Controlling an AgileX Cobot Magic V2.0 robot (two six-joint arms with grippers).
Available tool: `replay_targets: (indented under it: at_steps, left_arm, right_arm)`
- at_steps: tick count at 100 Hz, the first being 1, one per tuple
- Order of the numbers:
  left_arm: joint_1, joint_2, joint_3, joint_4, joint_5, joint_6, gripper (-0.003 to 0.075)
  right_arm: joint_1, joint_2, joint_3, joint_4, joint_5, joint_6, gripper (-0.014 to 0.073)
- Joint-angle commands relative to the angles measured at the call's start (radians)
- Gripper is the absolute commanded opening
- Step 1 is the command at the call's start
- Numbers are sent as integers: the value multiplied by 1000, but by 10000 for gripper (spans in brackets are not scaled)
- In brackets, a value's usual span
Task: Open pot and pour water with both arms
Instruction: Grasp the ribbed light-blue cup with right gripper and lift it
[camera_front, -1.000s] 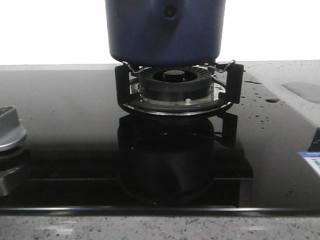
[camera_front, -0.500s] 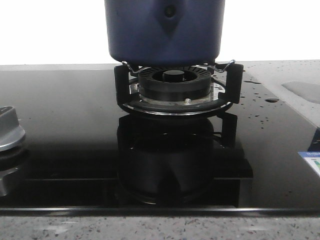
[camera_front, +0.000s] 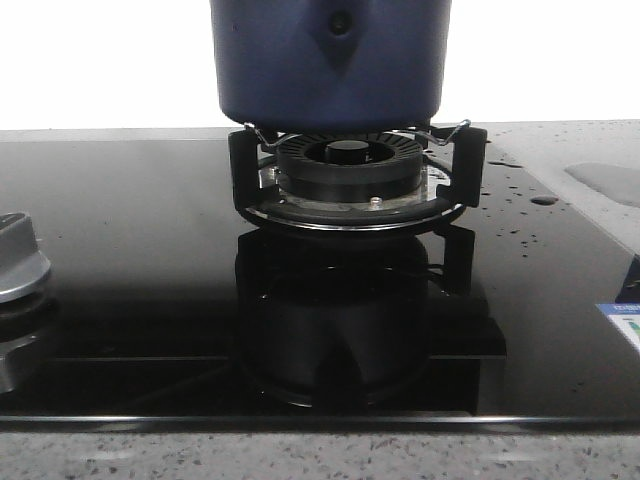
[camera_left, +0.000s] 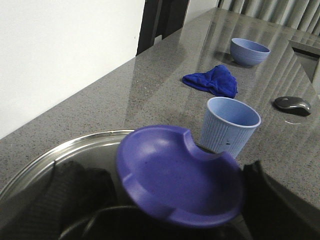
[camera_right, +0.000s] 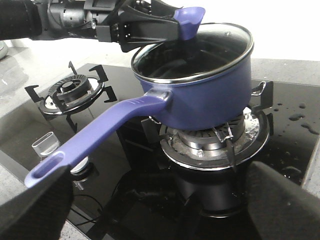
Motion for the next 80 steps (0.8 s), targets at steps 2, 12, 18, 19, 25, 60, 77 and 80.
replay_targets:
  at_steps: [2, 12, 18, 19, 25, 60, 77, 80]
  left_arm:
    - [-26, -41, -32, -74, 27, 14, 533]
    - [-51, -41, -32, -72, 25, 58, 477]
    - [-62, -41, -32, -72, 25, 89, 446]
    - [-62, -41, -32, -72, 22, 91, 442]
    - [-65, -41, -32, -72, 5, 91, 412]
    - [-63, -59, -59, -103, 24, 91, 259]
    - [-63, -123, -103, -106, 17, 87, 259]
    - [-63, -135, -108, -106, 17, 85, 259]
  right_arm:
    - [2, 20, -36, 25, -64, -13, 603]
    - [2, 20, -36, 15, -70, -13, 603]
    - [2, 20, -36, 8, -78, -13, 603]
    - [2, 20, -36, 6, -81, -13, 603]
    - [2, 20, -36, -7, -88, -13, 597]
    - [-2, 20, -36, -299, -254, -13, 442]
    - [-41, 20, -36, -408, -413, 3, 443]
    - [-55, 20, -36, -419, -426, 3, 443]
